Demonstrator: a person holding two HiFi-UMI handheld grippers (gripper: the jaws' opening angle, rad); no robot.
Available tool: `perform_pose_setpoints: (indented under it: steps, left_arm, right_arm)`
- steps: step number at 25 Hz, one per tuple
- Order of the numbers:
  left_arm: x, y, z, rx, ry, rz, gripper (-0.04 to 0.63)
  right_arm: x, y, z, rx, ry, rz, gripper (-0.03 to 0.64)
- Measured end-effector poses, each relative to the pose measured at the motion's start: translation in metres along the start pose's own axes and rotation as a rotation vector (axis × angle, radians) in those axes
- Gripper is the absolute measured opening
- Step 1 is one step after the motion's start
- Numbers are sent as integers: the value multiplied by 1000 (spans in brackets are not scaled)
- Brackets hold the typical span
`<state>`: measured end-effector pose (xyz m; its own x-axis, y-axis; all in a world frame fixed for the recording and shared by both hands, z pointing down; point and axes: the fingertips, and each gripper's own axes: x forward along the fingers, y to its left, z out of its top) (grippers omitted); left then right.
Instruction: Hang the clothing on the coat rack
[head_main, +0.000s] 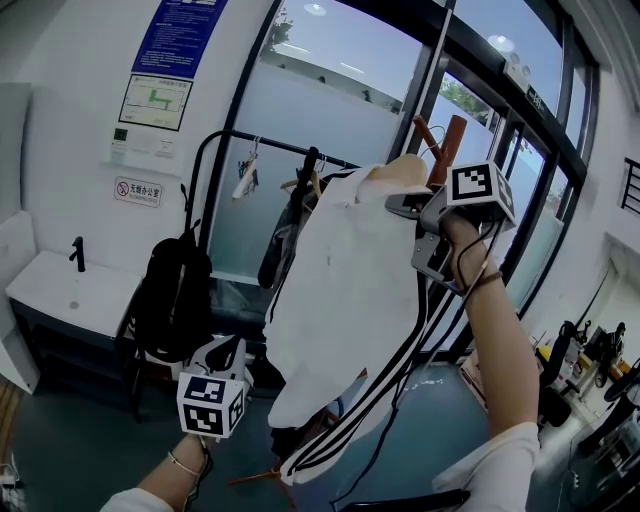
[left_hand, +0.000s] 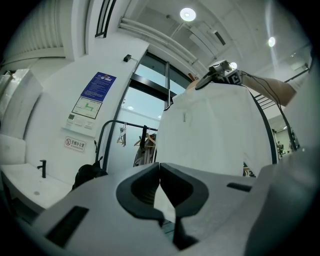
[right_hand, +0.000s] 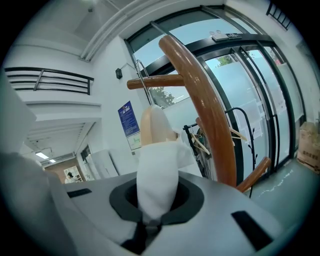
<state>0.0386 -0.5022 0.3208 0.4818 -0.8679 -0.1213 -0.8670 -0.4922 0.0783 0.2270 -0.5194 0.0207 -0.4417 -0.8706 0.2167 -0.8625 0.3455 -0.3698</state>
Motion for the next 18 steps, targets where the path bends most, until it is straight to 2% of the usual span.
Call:
perform_pose_setpoints:
  steps: [18]
  left_arm:
    - [5,-10,-12,-5,25,-2,9]
  right_arm:
    - [1,-33,-11,35,27,-27,37]
